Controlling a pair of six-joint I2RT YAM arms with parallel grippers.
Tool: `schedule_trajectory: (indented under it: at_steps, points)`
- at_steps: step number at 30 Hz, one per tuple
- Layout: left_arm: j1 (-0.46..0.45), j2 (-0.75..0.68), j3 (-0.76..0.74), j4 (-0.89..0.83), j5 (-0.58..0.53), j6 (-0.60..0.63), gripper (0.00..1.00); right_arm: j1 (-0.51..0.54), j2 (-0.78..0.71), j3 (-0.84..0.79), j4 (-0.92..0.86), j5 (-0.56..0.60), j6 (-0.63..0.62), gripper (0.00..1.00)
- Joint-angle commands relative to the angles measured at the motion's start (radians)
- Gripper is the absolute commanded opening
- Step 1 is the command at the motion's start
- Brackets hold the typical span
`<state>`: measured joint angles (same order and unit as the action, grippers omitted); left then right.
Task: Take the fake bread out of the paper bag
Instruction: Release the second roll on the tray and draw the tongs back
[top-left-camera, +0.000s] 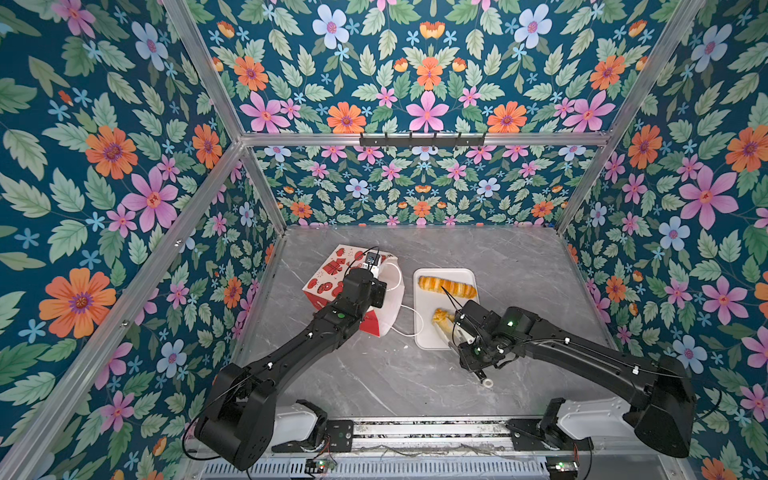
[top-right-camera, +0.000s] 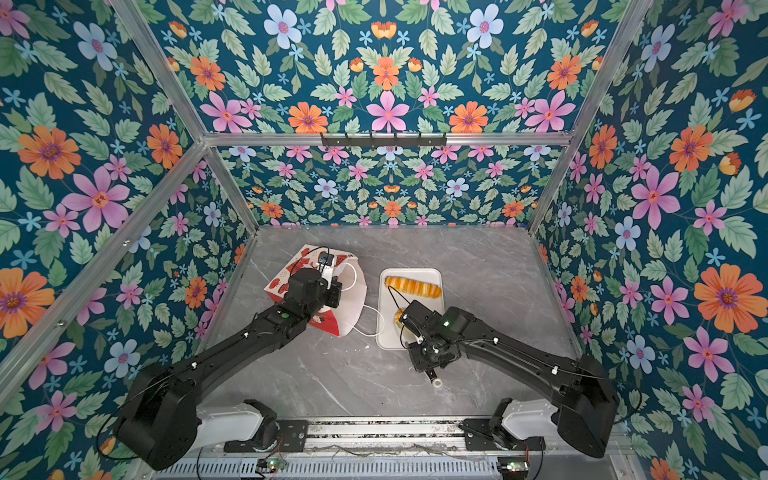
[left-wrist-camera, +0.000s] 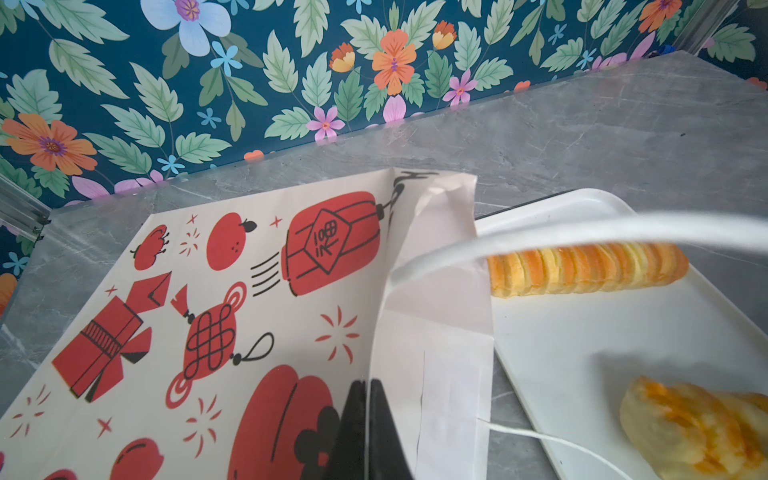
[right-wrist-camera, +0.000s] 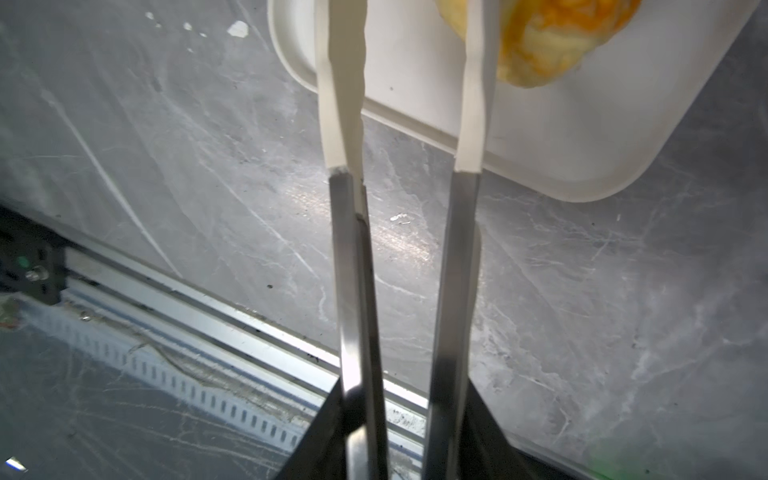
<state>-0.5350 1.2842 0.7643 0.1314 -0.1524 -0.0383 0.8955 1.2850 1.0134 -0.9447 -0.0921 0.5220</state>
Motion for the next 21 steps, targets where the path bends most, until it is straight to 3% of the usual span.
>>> schedule_trajectory:
  at_steps: [1,10,21]
  points:
    - [0.001,-0.005,-0.001,0.030,0.007,-0.009,0.00,0.001,-0.049,0.002,0.025,-0.018,0.035,0.37]
    - [0.001,-0.022,-0.004,0.025,0.005,-0.014,0.00,0.001,-0.138,0.008,0.058,0.045,0.032,0.35]
    - [0.001,-0.025,-0.001,0.013,-0.002,-0.012,0.00,0.000,-0.108,-0.101,0.149,-0.092,0.078,0.30]
